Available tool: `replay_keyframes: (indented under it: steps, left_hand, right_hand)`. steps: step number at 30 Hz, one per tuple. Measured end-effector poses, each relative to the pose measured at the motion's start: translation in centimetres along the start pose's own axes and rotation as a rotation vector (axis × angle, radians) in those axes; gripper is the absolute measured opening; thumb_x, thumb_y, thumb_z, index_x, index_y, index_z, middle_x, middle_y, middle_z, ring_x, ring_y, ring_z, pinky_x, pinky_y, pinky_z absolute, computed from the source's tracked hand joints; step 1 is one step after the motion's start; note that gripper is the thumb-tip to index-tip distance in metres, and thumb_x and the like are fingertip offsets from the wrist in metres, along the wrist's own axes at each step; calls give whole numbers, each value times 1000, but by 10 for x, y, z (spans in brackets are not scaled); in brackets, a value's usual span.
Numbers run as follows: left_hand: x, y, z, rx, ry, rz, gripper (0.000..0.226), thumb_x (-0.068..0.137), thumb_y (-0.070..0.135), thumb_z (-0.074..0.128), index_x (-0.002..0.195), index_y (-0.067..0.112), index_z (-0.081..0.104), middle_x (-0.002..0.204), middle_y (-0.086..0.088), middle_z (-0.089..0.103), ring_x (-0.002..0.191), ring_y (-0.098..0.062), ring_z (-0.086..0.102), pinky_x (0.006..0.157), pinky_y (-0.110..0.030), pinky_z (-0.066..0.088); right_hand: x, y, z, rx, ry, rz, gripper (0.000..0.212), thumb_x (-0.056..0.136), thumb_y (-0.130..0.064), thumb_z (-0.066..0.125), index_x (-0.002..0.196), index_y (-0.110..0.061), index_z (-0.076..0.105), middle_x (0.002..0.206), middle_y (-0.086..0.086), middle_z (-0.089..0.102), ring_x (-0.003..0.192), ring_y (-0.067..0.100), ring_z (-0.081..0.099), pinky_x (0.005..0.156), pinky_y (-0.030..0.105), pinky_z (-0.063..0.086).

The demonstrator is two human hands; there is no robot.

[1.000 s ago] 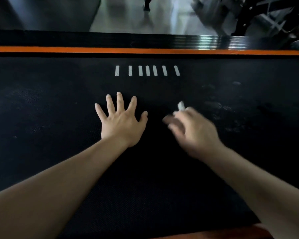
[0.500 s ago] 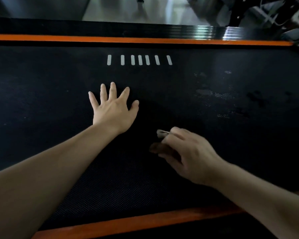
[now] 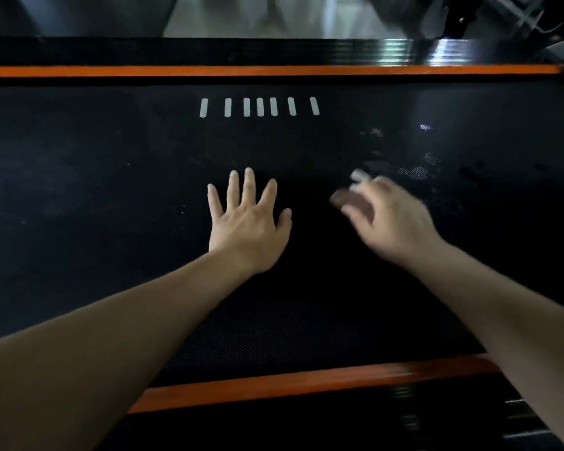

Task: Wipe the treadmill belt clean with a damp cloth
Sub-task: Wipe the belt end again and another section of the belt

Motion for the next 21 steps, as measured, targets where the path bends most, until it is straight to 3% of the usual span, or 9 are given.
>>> replay_keyframes:
  steps: [2, 3, 8, 9, 12, 14, 17, 19, 21]
  left_hand:
    - [-2, 3, 0, 13, -5, -9, 68, 104, 59, 20, 164, 27, 11, 173, -11, -6, 158, -30, -17, 124, -60, -12]
    - [-3, 4, -1, 22, -6, -15, 68, 104, 59, 20, 164, 27, 11, 173, -12, -5, 158, -31, -17, 124, -61, -11]
    - [-1, 5, 0, 23, 4, -25, 69, 103, 58, 23, 162, 26, 14, 173, -14, -4, 158, -33, -14, 123, -63, -9]
    - [0, 5, 0, 16, 5, -21, 69, 103, 59, 23, 162, 25, 14, 172, -14, -4, 158, -33, -15, 123, -64, -10]
    - [0, 4, 1, -14, 7, -21, 69, 102, 58, 24, 162, 25, 15, 172, -15, -4, 158, -33, -15, 122, -64, -11]
    - [1, 8, -1, -41, -9, -37, 67, 103, 54, 25, 162, 23, 14, 172, -17, -6, 157, -34, -17, 121, -66, -12]
    - [0, 18, -1, -101, -20, -110, 64, 105, 40, 29, 163, 18, 12, 170, -20, -12, 156, -35, -21, 120, -68, -13]
    - [-1, 25, -1, -148, -4, -137, 64, 105, 35, 31, 163, 17, 12, 170, -21, -13, 156, -35, -23, 120, -67, -14]
    - [-3, 28, 2, -152, 26, -153, 63, 105, 36, 31, 163, 20, 13, 170, -21, -11, 156, -35, -22, 121, -65, -15]
  right_hand:
    - [8, 21, -4, -28, 69, 137, 36, 95, -43, 59, 118, -16, 59, 118, 3, 59, 103, 31, 62, 74, 36, 46]
    - [2, 14, -2, -14, 60, 105, 33, 95, -42, 59, 115, -17, 60, 116, 2, 58, 101, 29, 62, 74, 36, 47]
    - [-40, -34, 1, 100, -184, -305, 32, 99, -50, 49, 112, -23, 61, 106, -6, 58, 95, 16, 62, 71, 32, 51]
    - [-22, -25, 1, 66, -133, -298, 38, 97, -51, 48, 115, -21, 61, 111, -3, 62, 99, 21, 64, 74, 34, 53]
    - [43, 24, 1, -38, 26, 28, 42, 94, -47, 53, 120, -16, 61, 121, 5, 61, 105, 32, 64, 77, 40, 50]
    - [39, 16, 5, -28, 57, 63, 38, 96, -44, 54, 117, -13, 61, 118, 7, 60, 103, 33, 63, 74, 39, 49]
    - [-22, -40, 4, 156, -121, -173, 38, 100, -46, 50, 103, -12, 66, 96, 5, 59, 88, 25, 64, 65, 38, 51]
    - [-29, -39, 4, 176, -230, -283, 39, 99, -46, 50, 104, -12, 67, 96, 1, 59, 87, 21, 64, 63, 37, 52]
    - [11, -18, 5, 79, -153, -302, 44, 97, -48, 48, 112, -12, 66, 105, 4, 63, 94, 27, 67, 70, 40, 55]
Point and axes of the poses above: each hand's wrist, its own x-axis towards the middle knuckle, its own z-axis out of the palm, y = z × x, the point moved 6 cm from there along x, towards the middle knuckle
